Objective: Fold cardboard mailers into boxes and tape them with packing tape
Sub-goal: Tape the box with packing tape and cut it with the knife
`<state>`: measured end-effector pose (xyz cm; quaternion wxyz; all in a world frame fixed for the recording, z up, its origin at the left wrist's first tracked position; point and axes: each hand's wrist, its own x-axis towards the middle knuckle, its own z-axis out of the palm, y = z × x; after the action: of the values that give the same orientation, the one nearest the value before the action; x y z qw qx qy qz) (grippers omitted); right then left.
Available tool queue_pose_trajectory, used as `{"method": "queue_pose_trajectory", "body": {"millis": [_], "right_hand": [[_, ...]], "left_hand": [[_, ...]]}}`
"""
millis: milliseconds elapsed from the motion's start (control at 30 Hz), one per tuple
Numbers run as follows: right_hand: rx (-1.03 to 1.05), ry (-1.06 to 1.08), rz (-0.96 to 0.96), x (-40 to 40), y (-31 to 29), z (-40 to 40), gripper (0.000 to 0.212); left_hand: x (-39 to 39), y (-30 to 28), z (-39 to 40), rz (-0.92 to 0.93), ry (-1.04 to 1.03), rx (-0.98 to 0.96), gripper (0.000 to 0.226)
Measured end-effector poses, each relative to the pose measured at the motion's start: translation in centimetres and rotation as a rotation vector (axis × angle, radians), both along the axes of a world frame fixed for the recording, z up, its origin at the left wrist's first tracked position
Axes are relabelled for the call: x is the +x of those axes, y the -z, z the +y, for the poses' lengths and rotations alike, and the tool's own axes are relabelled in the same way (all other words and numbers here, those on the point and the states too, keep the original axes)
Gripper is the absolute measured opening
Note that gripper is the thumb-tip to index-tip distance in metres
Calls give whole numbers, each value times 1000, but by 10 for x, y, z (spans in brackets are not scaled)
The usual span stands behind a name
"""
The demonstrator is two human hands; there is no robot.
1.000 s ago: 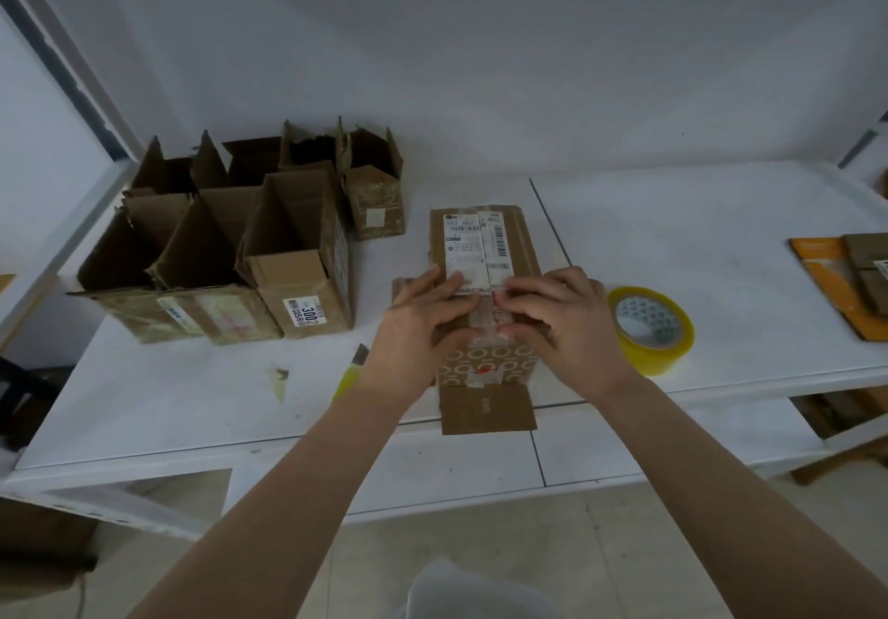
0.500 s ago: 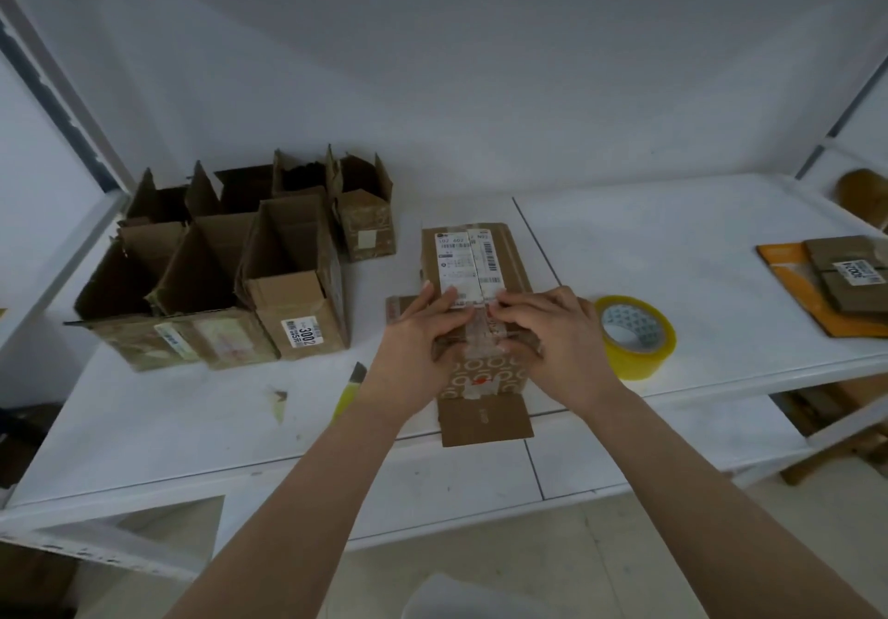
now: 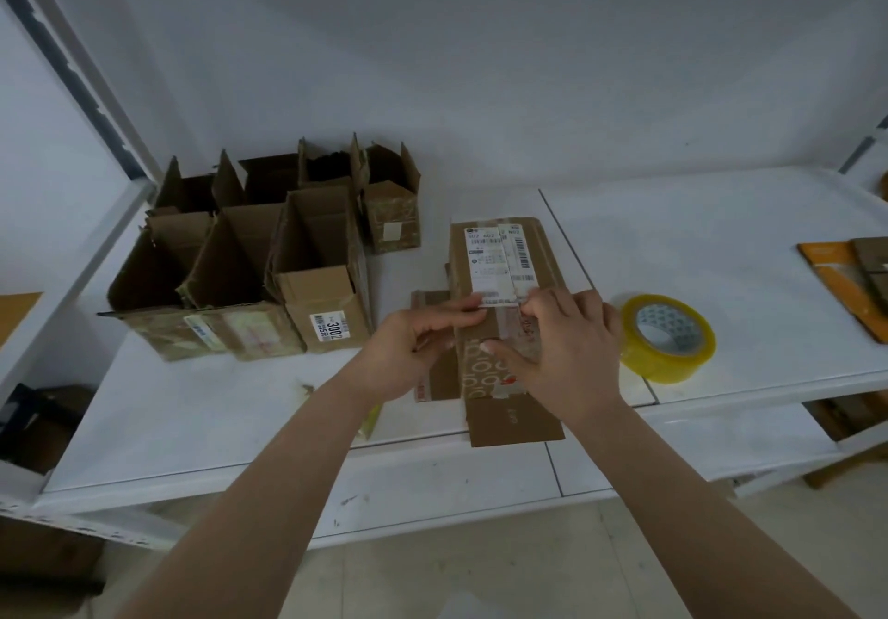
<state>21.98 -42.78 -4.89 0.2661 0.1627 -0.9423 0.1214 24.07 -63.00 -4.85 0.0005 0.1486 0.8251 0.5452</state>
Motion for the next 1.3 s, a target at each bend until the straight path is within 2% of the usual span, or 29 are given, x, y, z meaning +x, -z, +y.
{"method": "queue_pose_trajectory", "body": {"millis": [100,233,500,867,933,1100,1300], "right_hand": [[82,8,-4,5,4,-1,71],[31,1,-4,5,4,1,63],[24,53,11,6,7,-7,63],[-92,-82,-61,1,5,12,37],[-106,-100,-53,0,5,15,34],[-120,-132,-34,1,8,20,32],[-165,-166,-119,4,8,26,36]], "left_hand": [[-1,5,0,17,-2,36,44],[-3,6,-2,12,13,47,45],[1,7,4,39,-39,104,48],[8,31,25,240,-177,170,38],[7,37,28,316,-190,111,38],[3,47,26,498,-219,-244,50],[5,46,28,509,-186,-395,73]]}}
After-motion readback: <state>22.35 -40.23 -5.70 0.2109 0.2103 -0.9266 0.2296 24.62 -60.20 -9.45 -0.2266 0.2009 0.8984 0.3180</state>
